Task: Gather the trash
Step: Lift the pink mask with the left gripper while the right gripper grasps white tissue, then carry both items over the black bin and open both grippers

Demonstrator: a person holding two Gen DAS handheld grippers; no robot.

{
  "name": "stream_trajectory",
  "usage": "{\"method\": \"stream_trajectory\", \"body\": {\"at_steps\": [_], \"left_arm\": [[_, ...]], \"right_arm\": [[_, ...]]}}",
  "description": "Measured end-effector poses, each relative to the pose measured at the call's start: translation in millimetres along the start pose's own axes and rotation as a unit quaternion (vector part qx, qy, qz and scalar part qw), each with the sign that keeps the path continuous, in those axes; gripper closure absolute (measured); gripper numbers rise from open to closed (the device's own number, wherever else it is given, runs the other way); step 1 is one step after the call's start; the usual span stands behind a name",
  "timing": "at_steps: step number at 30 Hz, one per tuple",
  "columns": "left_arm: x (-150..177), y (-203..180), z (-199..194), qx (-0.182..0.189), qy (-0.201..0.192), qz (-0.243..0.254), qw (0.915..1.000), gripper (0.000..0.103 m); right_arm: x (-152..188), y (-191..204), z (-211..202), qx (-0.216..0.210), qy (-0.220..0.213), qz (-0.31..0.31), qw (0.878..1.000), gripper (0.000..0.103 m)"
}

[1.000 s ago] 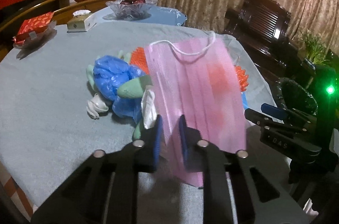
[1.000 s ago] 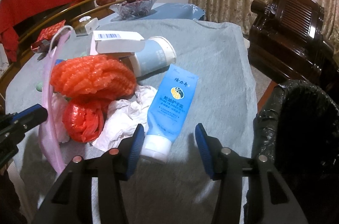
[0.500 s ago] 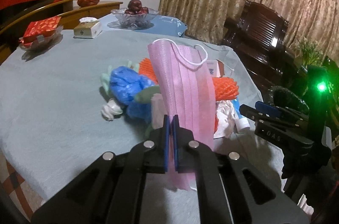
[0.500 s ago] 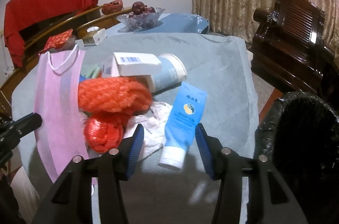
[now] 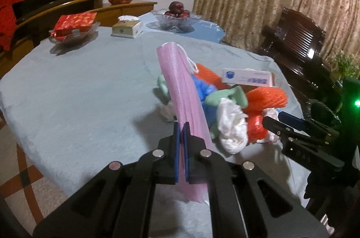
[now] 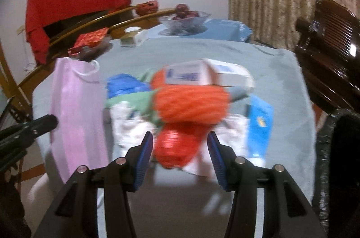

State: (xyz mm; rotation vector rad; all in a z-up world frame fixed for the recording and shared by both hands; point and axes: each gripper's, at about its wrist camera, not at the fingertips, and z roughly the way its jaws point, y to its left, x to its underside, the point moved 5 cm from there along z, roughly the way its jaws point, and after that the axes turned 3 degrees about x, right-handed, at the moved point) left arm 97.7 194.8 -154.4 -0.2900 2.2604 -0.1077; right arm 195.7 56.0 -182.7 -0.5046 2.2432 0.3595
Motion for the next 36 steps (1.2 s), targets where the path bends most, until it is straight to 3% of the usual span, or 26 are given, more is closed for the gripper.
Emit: {"method": "stream_trajectory", "body": {"at_steps": [11,16,18,21,30,36], "left_arm": [[10.9,32.7,7.3,-0.023,0.009,-0.013,0.9996,0.100],[10.2,39.6,6.0,-0.023,0.008,-0.019,0.9995,0.100],[10.3,39.4,5.6,-0.021,0.007,-0.019,0.9996,0.100],[10.3,36.8,5.0,-0.019,0.007,-0.019,0.9996,0.100],[-8.6,11.6,-17.7,0.007,-0.019,-0.012,0.9997,0.100],[-24.0,-30.5,-35.2,0.042,-0.036,0.012,0.9984,0.100]], "right_arm": [[5.7,45.6,16.2,-0.017,0.013,-0.035,0.999,0.055],[14.5,51.7,30.5,-0.009,0.037,-0.051,0.998,0.068],[16.6,51.8,31.6,-0.012,0.040,-0.050,0.998,0.080],[16.0,49.4,26.6,-0.021,0.036,-0.049,0.998,0.084],[-11.6,28.8,-29.3,-0.048,-0.022,-0.018,0.998,0.084],[-22.7,-4.5,-79.1,-0.017,-0.064,-0.007,0.998,0.084]]}}
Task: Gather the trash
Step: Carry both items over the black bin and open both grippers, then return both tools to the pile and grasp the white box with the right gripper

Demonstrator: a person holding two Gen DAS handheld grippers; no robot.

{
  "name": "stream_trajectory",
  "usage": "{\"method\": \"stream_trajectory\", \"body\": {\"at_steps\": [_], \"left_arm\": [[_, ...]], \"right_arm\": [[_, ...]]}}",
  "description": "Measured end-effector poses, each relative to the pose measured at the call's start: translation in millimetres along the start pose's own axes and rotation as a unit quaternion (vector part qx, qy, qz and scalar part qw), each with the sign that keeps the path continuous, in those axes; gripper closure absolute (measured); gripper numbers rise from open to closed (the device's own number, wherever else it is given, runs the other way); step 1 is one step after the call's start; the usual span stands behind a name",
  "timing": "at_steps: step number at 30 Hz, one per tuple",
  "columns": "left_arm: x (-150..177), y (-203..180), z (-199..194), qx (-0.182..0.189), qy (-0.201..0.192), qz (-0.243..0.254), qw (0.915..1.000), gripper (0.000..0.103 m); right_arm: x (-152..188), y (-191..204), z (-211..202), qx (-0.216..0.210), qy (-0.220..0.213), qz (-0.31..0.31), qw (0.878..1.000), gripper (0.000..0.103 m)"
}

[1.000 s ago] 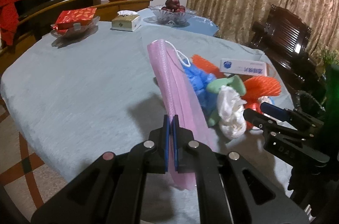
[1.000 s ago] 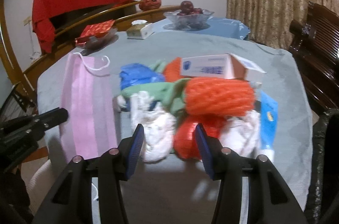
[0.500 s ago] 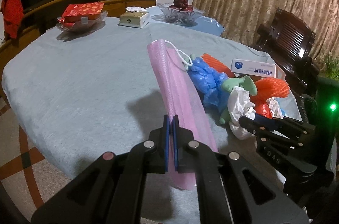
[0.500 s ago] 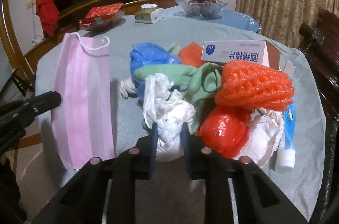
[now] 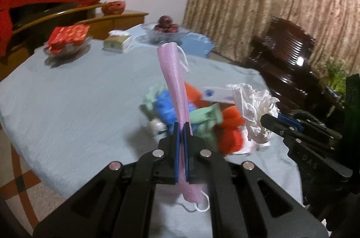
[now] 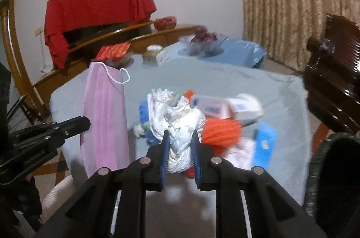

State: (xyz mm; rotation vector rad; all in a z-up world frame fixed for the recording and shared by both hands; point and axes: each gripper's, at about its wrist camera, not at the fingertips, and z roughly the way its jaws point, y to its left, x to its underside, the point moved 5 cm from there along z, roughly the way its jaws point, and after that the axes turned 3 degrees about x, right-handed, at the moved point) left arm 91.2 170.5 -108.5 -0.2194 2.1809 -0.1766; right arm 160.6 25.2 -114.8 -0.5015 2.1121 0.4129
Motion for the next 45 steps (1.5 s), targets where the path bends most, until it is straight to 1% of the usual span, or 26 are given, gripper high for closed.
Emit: {"method": "stream_trajectory", "body": {"at_steps": [4,9,11,13,16,20,24,26,28,31,33,34,35,36,37,39,40,41,42,43,44,45], "left_arm": [[-5.2,-41.1,-2.0,0.038,-0.002,0.020,0.9991,0.100],[-8.1,-104.2,3.8,0.097,0.001,0.052,0.9940,0.100],[-6.6,-135.1,8.8,0.124,0.005,0.069,0.9899,0.100],[-4.3,-159.7,14.4,0.143,0.008,0.084,0.9862,0.100],[0.9,-201.8,27.3,0.178,0.018,0.102,0.9785,0.100],[8.2,-259.6,46.6,0.232,0.037,0.116,0.9652,0.100],[17.8,-308.1,66.8,0.261,0.049,0.132,0.9550,0.100],[25.7,-332.8,79.5,0.272,0.059,0.142,0.9499,0.100],[34.2,-349.0,91.2,0.279,0.072,0.148,0.9461,0.100],[44.5,-366.1,111.2,0.284,0.094,0.157,0.9413,0.099],[50.5,-369.8,120.0,0.285,0.105,0.162,0.9389,0.094],[52.3,-371.1,123.3,0.285,0.109,0.162,0.9384,0.088],[53.4,-369.1,124.2,0.287,0.112,0.161,0.9378,0.076],[53.8,-367.4,125.6,0.287,0.112,0.158,0.9381,0.070],[52.0,-363.5,125.3,0.285,0.109,0.157,0.9392,0.062],[49.1,-353.7,122.5,0.283,0.107,0.153,0.9409,0.058],[47.3,-349.3,122.2,0.281,0.106,0.149,0.9423,0.052],[44.8,-343.5,120.4,0.277,0.101,0.145,0.9445,0.046],[42.3,-333.4,117.3,0.274,0.098,0.141,0.9462,0.044],[39.6,-326.5,115.0,0.269,0.093,0.139,0.9484,0.040],[36.7,-319.1,112.1,0.264,0.088,0.138,0.9508,0.035],[33.0,-311.4,106.9,0.258,0.081,0.136,0.9530,0.032]], "right_arm": [[-4.2,-38.9,-30.5,0.041,-0.015,0.017,0.999,0.084],[-0.5,-96.3,-66.4,0.104,-0.028,0.042,0.993,0.084],[4.4,-120.1,-80.1,0.130,-0.029,0.054,0.990,0.084],[10.6,-144.1,-92.9,0.155,-0.029,0.067,0.985,0.084],[24.9,-184.2,-112.8,0.200,-0.025,0.087,0.976,0.084],[47.5,-223.8,-132.0,0.242,-0.015,0.109,0.964,0.084],[72.7,-256.1,-144.6,0.275,-0.002,0.133,0.952,0.084],[81.8,-267.3,-148.3,0.286,0.003,0.143,0.948,0.084],[89.9,-279.4,-148.4,0.294,0.010,0.154,0.943,0.084],[102.2,-290.5,-147.8,0.299,0.023,0.161,0.940,0.083],[109.4,-292.4,-145.9,0.303,0.031,0.160,0.939,0.080],[112.0,-294.2,-144.9,0.306,0.034,0.161,0.938,0.080],[113.4,-293.6,-143.8,0.306,0.036,0.162,0.937,0.077],[115.1,-293.6,-143.9,0.306,0.037,0.164,0.937,0.073],[116.4,-292.7,-144.6,0.307,0.036,0.165,0.936,0.070],[116.8,-290.1,-144.0,0.308,0.036,0.166,0.936,0.061],[116.2,-288.1,-144.0,0.309,0.036,0.164,0.936,0.058],[114.9,-286.3,-144.1,0.310,0.035,0.164,0.936,0.049],[113.5,-284.0,-144.5,0.311,0.033,0.163,0.936,0.039],[110.8,-280.6,-145.3,0.312,0.030,0.161,0.936,0.033],[107.7,-279.4,-145.5,0.312,0.026,0.158,0.936,0.022],[105.5,-280.0,-145.2,0.313,0.023,0.156,0.937,0.015]]}}
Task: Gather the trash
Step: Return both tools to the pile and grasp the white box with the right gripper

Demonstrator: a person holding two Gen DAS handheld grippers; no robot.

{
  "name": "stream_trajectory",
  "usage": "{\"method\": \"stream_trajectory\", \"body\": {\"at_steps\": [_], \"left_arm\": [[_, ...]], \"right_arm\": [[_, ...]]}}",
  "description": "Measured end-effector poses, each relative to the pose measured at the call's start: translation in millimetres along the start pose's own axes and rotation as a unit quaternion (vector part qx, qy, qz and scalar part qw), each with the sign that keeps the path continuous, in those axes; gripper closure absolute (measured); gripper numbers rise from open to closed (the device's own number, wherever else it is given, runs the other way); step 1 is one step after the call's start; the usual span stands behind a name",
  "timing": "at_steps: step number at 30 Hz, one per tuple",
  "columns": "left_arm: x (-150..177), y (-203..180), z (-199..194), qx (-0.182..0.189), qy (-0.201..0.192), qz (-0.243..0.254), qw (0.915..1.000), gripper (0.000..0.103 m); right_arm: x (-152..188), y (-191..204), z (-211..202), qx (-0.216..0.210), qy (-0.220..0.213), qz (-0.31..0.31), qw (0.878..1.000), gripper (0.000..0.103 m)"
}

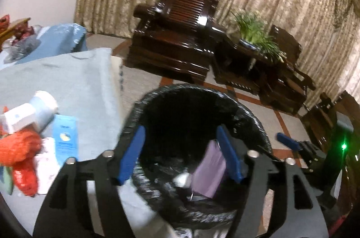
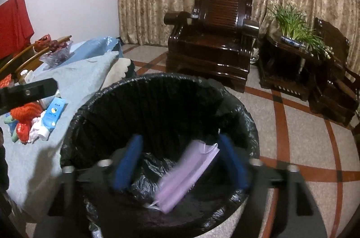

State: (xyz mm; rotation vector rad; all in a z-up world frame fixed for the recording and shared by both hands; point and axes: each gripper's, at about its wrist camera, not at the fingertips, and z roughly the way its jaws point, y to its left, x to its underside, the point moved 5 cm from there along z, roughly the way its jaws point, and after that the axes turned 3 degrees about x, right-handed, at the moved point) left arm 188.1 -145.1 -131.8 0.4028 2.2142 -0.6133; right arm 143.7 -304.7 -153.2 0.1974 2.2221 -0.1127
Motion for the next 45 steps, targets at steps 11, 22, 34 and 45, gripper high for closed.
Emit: {"method": "stream_trajectory", "body": {"at_steps": [11,22,34,45], "left_arm": [[-1.9,99.9,-106.7,-0.145,-0.067,-0.022,0.9869,0.013],[6.7,221.3,-189.7,-0.277,-0.094,-0.085,0.9525,0.013],[9.0,279.9,-189.7,-0.321,-0.093,-0.114,0.9354,0.013],[17.4,309.2,-175.2,-0.328,-0.083,-0.130,0.9320,0.013]], "right_arm": [[-34.7,85.3,-8.6,-0.085,-0.028,-0.020,0.996,0.006],[-72.5,227.2,6.9,-0.209,-0.045,-0.069,0.974,0.006],[-80.4,336.2,55.7,-0.286,-0.006,-0.132,0.949,0.007],[-63.8,366.4,76.2,-0.312,0.029,-0.156,0.937,0.011]]}}
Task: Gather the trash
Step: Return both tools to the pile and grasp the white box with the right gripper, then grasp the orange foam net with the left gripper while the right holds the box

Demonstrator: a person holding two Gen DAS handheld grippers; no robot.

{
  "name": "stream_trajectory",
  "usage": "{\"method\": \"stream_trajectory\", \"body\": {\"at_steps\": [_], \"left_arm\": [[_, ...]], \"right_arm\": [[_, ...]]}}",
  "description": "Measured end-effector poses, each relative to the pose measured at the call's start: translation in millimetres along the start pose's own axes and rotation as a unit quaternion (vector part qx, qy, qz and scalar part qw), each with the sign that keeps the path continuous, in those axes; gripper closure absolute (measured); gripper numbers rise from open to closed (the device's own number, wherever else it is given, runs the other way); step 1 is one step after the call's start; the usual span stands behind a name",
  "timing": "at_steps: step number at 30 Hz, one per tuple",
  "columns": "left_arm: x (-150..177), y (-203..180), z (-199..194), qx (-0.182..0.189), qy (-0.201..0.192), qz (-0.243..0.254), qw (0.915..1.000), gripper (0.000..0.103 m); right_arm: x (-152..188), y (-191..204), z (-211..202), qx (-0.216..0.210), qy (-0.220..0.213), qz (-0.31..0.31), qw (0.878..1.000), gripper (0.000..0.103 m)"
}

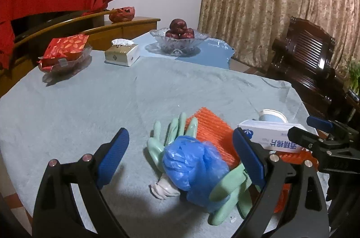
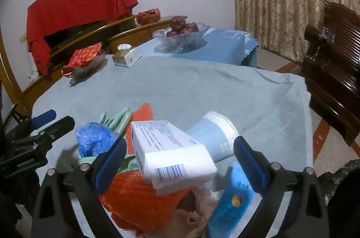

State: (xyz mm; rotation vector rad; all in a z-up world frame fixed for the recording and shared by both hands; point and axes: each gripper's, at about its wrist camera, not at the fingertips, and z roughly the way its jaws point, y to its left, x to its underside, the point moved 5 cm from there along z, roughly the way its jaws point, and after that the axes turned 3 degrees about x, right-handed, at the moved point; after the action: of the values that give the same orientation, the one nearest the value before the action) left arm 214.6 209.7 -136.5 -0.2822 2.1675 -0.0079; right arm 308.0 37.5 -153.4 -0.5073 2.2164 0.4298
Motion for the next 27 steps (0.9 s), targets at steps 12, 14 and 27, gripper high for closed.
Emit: {"method": "stream_trajectory", "body": {"at_steps": [12,14,27], "left_arm": [[5.4,1.6,4.7,0.002,0.006,-0.003,1.0000,0.013],[5.8,-0.3,4.5,0.003,0.006,0.000,1.0000,0.013],[2.2,-27.6,-12.1,0.024,-0.003,0.012,0.9996,0.013]], "right_arm": [[9.4,5.2,16.1,-0.042,0.031,0.010,0.999,0.040],[8.7,5.5,13.2,-0.044,0.028,0.008,0.999,0.045],[0.6,6.0,-40.8,-0.045,-0.031,0.002,0.999,0.047]]}}
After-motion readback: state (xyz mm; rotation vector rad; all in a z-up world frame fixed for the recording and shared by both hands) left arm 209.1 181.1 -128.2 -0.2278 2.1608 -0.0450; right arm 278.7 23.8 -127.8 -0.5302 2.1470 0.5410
